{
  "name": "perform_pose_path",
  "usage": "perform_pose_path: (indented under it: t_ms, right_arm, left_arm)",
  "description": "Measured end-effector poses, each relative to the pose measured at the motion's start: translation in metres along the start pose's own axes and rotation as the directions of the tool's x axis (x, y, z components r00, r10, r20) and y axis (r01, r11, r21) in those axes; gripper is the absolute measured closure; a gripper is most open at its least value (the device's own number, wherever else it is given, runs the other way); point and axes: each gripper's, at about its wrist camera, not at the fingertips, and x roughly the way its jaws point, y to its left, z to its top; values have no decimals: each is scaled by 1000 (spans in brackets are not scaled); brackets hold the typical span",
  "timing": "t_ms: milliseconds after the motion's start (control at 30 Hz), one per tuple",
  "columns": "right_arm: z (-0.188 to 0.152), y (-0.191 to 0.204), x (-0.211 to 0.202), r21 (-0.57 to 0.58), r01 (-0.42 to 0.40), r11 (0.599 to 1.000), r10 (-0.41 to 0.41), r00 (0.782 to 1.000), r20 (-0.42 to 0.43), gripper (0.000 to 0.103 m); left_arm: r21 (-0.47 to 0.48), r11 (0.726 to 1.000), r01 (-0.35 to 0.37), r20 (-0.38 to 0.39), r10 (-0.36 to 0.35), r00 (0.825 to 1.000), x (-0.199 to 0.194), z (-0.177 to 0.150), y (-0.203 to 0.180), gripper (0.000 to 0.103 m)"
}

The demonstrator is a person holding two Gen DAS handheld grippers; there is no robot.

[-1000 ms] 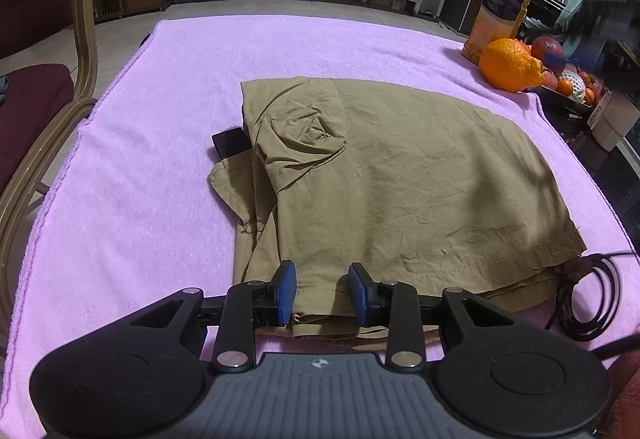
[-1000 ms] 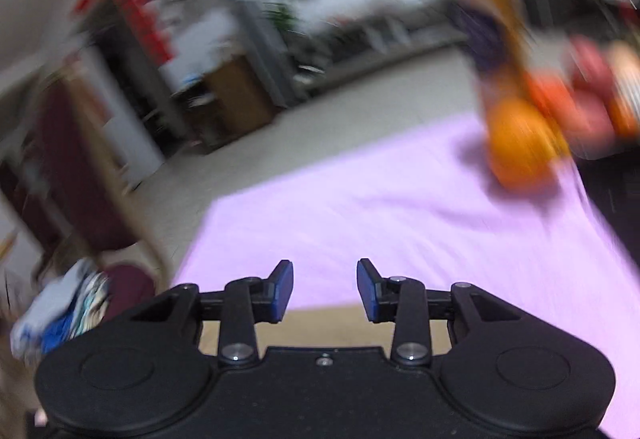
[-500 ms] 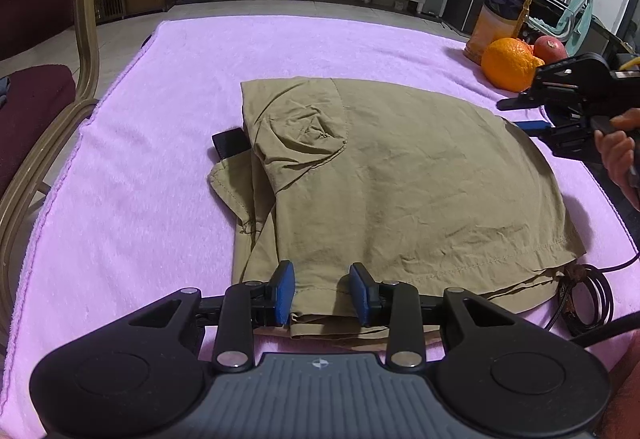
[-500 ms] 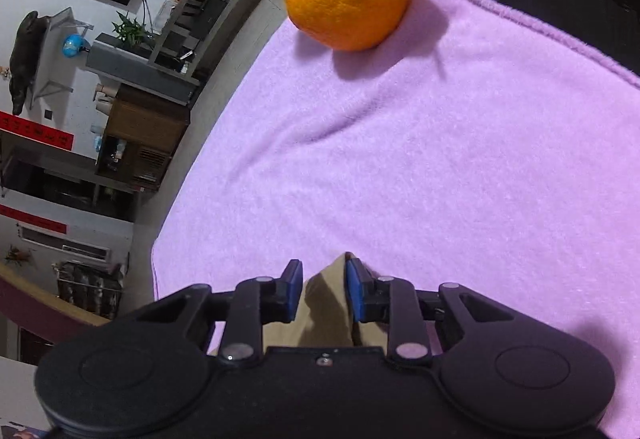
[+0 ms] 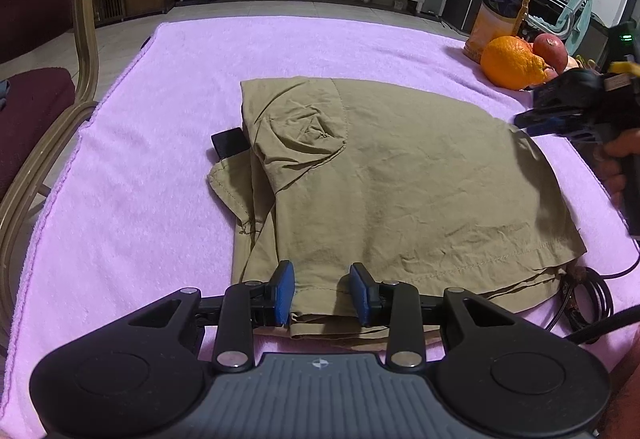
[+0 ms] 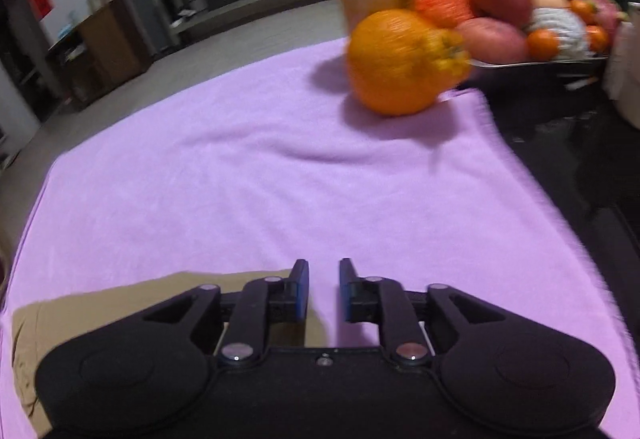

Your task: Fold clothes

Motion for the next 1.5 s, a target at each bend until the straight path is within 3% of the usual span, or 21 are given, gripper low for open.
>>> perform_pose_path:
  t_ms: [67,133,200,267,333,400,467,633,767,833,867,1000,1100,1167,1233,1333,1433,1500]
  right_arm:
    - [0,-15,-27,66,-41,997,39,998,40,76]
    - [1,-24,-56,110,-90,990,79,992,103,46]
    - [-1,-28,-84,110,-134,985,112,977,180,27]
    - [-1,-29,-108,100,-166,981,136,957,256,20]
    - [0,-28,-123,91,-205,975,171,941,293,5]
    - [-2,-23,-135,86,-224,971,187,930,318,2]
    - [-5,-16,-148,70,-240,968,203,918,340,0]
    - [-9,20,-190,-98,-185,978,208,907,366,0]
    - [-22,40,-221,-286,-211,935,324,836,442,0]
    - [-24,41,-219,-221,-217,951,298,832,468,0]
    - [-22,40,-212,-193,-224,955,290,838,463,0]
    - [-10,43,-168,-185,-179,966,233,913,335,0]
    - [-10,44,-136,-199,-162,967,213,937,276,2]
    - [-15,40,-118,-174,-167,971,209,941,266,12]
    - [-16,30,-99,-109,-185,977,208,942,264,49]
    - [-12,21,-69,-11,-197,980,195,962,190,66]
    - [-7,13,-36,62,-228,972,222,970,99,74]
    - [-8,18,-20,55,-246,968,241,967,85,77]
  left_arm:
    - [10,1000,-7,6,7,1000,-2,1,-1,69]
    - [32,999,-27,25,26,999,-6,2,-5,67]
    - [71,995,-64,71,59,996,-18,5,-12,63]
    - [101,991,-92,136,78,988,-34,12,-19,60]
    - [100,988,-115,203,93,975,-50,21,-23,51]
    - [66,991,-116,233,98,967,-62,31,-23,47]
    - [26,995,-101,220,93,971,-68,43,-20,47]
    - [-66,996,-63,179,74,981,-82,69,-14,46]
    - [-56,998,-11,69,15,997,-73,80,-16,48]
    - [-40,999,0,22,0,1000,-64,81,-19,57]
    - [-39,999,3,4,-3,1000,-59,81,-19,59]
    - [-58,998,0,-65,-4,998,-35,83,-16,63]
    - [-61,997,-40,-72,36,997,-21,82,-12,79]
    - [-67,995,-67,-58,63,996,-14,83,-6,87]
    - [-75,994,-82,-30,80,996,-7,85,0,93]
    - [-82,993,-83,-7,82,997,8,90,5,94]
    - [-58,992,-109,-47,106,993,31,86,3,94]
    - [-35,991,-125,-64,123,990,38,80,2,94]
